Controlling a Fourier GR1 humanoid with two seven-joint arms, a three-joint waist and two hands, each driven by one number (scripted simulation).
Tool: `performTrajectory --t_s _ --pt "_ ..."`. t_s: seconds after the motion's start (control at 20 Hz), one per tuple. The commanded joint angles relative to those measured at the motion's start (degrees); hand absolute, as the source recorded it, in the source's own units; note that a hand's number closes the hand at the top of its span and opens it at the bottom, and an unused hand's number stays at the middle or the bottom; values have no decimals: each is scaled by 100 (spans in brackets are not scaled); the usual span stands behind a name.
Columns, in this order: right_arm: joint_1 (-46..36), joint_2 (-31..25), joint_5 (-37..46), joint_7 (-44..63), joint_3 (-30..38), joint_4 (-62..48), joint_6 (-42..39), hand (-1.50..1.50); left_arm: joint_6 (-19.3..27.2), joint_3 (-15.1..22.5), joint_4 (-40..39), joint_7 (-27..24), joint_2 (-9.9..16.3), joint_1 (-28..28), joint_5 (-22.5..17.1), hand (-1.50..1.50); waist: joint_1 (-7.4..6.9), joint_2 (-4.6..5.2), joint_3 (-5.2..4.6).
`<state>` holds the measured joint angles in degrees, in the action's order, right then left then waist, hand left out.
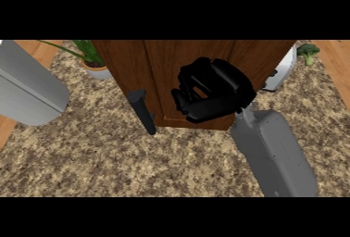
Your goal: Pick up the bottled water, place it into the cabinet and close the cabinet
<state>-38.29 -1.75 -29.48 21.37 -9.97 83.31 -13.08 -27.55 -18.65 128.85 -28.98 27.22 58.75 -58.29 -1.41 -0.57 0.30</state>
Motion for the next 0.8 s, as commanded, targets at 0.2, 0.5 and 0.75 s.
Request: performTrajectory --t_s 0.2,0.5,0.75 --pt "-1137 79 271 -344 442 -1452 -128 150 -177 -268 79 369 -61 5 -258 -150 -84 105 -29" --pt "-1323 165 -335 -340 195 -1535 -16 150 -318 -253 194 504 -83 -61 -283 -150 -187 122 -28" --pt "-1340 102 -303 -292 352 -1629 -299 150 -210 -383 293 625 -164 71 -439 -150 -190 122 -25"
